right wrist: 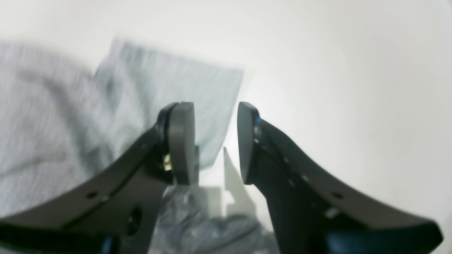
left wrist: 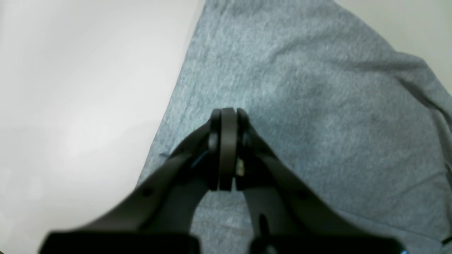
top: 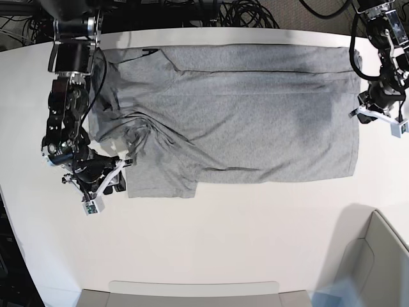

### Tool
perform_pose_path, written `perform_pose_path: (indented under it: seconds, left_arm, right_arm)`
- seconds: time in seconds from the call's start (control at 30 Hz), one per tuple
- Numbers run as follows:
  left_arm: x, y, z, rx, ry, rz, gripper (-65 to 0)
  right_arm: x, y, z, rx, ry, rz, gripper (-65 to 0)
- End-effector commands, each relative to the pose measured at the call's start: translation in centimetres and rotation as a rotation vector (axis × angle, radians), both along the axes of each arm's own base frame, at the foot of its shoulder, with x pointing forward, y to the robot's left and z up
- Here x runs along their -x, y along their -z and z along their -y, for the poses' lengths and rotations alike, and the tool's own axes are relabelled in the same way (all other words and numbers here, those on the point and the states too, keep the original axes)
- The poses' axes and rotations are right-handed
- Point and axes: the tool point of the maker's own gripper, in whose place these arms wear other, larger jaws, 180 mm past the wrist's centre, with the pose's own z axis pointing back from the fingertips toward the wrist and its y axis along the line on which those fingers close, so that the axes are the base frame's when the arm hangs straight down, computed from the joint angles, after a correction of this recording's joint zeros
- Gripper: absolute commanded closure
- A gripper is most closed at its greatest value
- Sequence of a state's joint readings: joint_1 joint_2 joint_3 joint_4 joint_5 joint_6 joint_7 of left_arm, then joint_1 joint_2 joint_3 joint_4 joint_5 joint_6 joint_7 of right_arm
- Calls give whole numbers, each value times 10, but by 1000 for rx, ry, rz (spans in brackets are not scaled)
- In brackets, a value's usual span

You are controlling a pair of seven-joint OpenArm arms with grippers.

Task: Fold the T-shirt properly
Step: 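Move right gripper to the other sleeve edge and grasp it, then move left gripper to the hem corner on that side and grasp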

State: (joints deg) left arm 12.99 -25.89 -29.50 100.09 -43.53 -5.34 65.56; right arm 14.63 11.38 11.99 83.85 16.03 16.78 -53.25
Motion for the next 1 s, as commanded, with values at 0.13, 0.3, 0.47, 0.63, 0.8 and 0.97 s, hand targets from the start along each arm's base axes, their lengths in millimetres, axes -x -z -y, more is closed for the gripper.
perform_pose_path:
  seconds: [0.13,0.3,0.47,0.63,0.8,0.97]
  left_arm:
    - [-7,-12,-5,-23,3,35,0]
    - [-7,-12,-5,-23,3,35,0]
    - [-7,-12,-5,-23,3,35,0]
    - [-6,-7,1,-2,-2,35,0]
    - [-6,-6,3,7,-7,40,0]
    - [-23,-15,7,10,8,75,0]
  right_arm:
    - [-35,18,16,-63,60,-60,-208]
    - [-41,54,21,-141,118,-72,-207]
    - [-35,80,21,-176,149,-120,-206]
    - [-34,86,7,-197,137,-131,-206]
    - [-35,88,-17,-232,115,-139,-206]
    - [-34,92,-28,-251,106,-157,-206]
